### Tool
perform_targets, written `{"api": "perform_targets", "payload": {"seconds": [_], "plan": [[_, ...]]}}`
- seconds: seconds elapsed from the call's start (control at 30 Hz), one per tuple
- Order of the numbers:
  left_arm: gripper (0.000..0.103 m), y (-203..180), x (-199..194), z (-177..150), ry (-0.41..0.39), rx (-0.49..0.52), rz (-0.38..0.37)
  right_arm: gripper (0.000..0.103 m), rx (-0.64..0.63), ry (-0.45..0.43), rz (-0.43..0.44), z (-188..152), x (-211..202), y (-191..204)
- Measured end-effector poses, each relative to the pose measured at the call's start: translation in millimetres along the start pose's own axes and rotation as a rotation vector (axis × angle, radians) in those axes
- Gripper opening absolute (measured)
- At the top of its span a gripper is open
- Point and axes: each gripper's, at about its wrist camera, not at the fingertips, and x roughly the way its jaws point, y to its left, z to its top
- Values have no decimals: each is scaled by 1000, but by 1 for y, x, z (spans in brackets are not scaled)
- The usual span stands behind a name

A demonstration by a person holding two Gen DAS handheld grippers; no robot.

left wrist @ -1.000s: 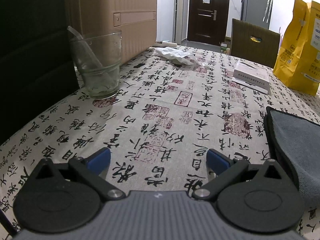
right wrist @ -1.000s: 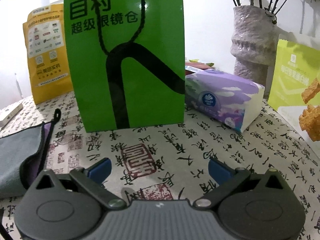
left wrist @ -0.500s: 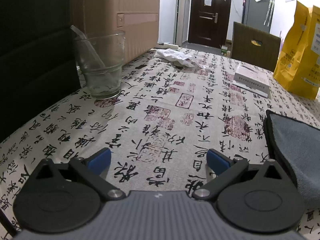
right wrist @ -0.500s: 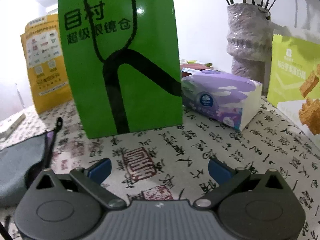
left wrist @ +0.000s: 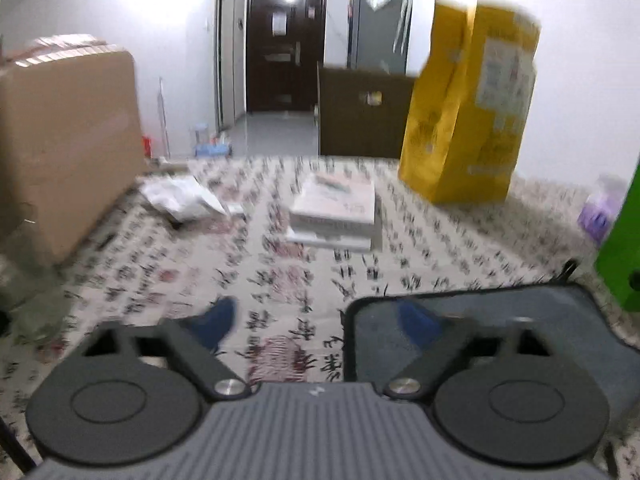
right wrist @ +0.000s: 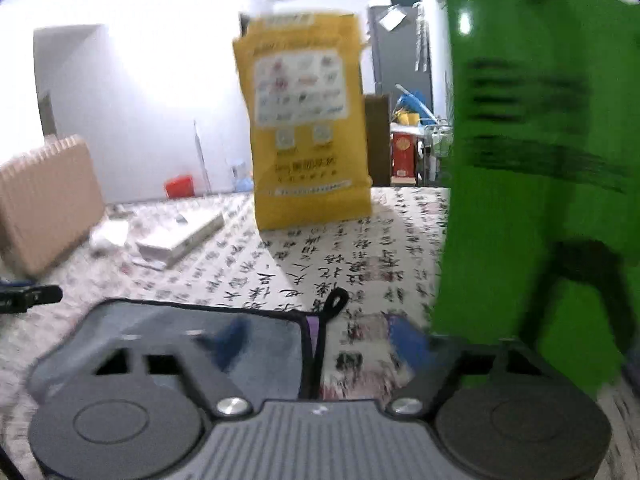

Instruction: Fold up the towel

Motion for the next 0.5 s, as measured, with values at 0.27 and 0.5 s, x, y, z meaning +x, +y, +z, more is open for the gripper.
{"api": "perform_targets", "payload": {"seconds": [0.27,0.5], "plan": [[6,-3,30,-10,82,9,-67,43,-27,85,23,3,67,3],[0,1,-11,-11,-13,1,-117,4,-12,59,78,-7,49,8]]}}
